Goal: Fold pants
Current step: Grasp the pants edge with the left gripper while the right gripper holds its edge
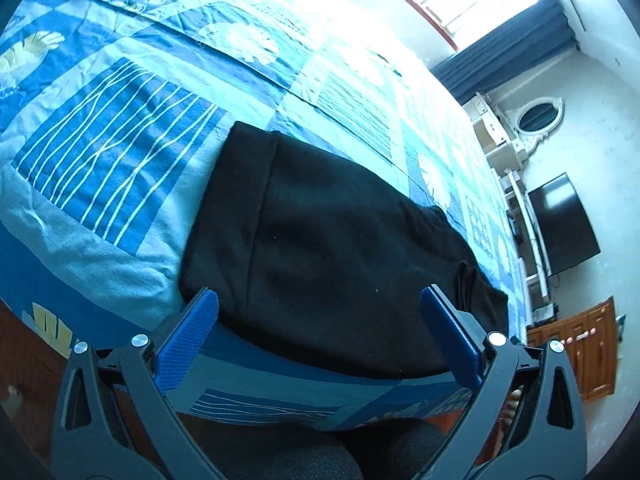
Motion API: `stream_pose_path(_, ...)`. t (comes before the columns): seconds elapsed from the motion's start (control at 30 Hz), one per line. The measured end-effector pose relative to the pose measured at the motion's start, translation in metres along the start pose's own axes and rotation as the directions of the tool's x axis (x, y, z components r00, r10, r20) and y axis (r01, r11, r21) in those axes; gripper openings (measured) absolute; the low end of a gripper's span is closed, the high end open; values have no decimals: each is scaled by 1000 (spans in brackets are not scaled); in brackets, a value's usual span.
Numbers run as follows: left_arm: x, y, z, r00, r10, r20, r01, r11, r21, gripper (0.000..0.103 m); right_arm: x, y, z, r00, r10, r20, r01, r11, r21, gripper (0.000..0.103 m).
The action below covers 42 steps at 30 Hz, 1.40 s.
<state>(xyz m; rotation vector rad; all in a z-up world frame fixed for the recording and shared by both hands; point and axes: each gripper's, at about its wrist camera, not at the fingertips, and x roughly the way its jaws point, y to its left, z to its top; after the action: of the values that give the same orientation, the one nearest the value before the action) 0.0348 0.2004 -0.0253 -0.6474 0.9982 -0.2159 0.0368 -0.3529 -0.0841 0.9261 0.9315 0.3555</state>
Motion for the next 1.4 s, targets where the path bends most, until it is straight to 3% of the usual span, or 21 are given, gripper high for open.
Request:
stream_pose_path(0.1, 7, 24, 15, 998, -51, -36, 50, 999, -22, 101, -1, -1, 1, 1000, 7, -1, -7, 1000, 5, 63)
stream_pose_path(0.23, 22, 43, 33, 996, -41, -84, 40, 999, -9, 101, 0, 0, 1, 1000, 6, -2, -6, 1000, 1, 63)
stream_pose_path(0.4, 46, 54, 49, 976, -142, -165, 141, 990, -17, 101, -1, -3, 0, 1000, 14, 2, -14, 1000, 6, 64)
stream_pose_path(0.73, 66, 63, 66, 951, -249, -182, 255, 967, 11, 97, -1, -2, 1, 1000, 20, 4, -20, 1000, 11, 67)
stream_pose_path(0.8, 72, 58, 63, 927, -294, -234, 305, 952, 11, 71, -1, -1, 1, 1000, 18, 5, -18, 1000, 9, 67)
stream_pose_path(0.83, 77, 56, 61, 910, -319, -263, 329, 944, -6, 69, -1, -1, 1, 1000, 18, 5, -18, 1000, 9, 68)
stream_pose_path(0.93, 84, 50, 58, 910, -312, -274, 327, 945, 10, 69, 0, -1, 0, 1000, 17, 6, -17, 1000, 5, 68)
stream_pose_path(0.97, 86, 52, 59, 906, -330, -265, 339, 941, -13, 64, 0, -1, 0, 1000, 17, 6, -18, 1000, 6, 68)
stream_pose_path(1.07, 98, 65, 61, 900, -346, -265, 327, 938, -113, 22, 0, -2, 1, 1000, 20, 7, -20, 1000, 11, 68)
stream_pose_path(1.1, 101, 69, 59, 896, -354, -269, 328, 935, -138, 17, 1, -2, 1, 1000, 20, 7, -20, 1000, 10, 68)
stream_pose_path(1.17, 101, 68, 58, 897, -360, -258, 332, 932, -145, 16, 0, -2, 1, 1000, 20, 8, -20, 1000, 11, 68)
stream_pose_path(1.4, 71, 28, 65, 928, -296, -226, 289, 955, -65, 14, 0, -3, 2, 1000, 20, 7, -20, 1000, 17, 68)
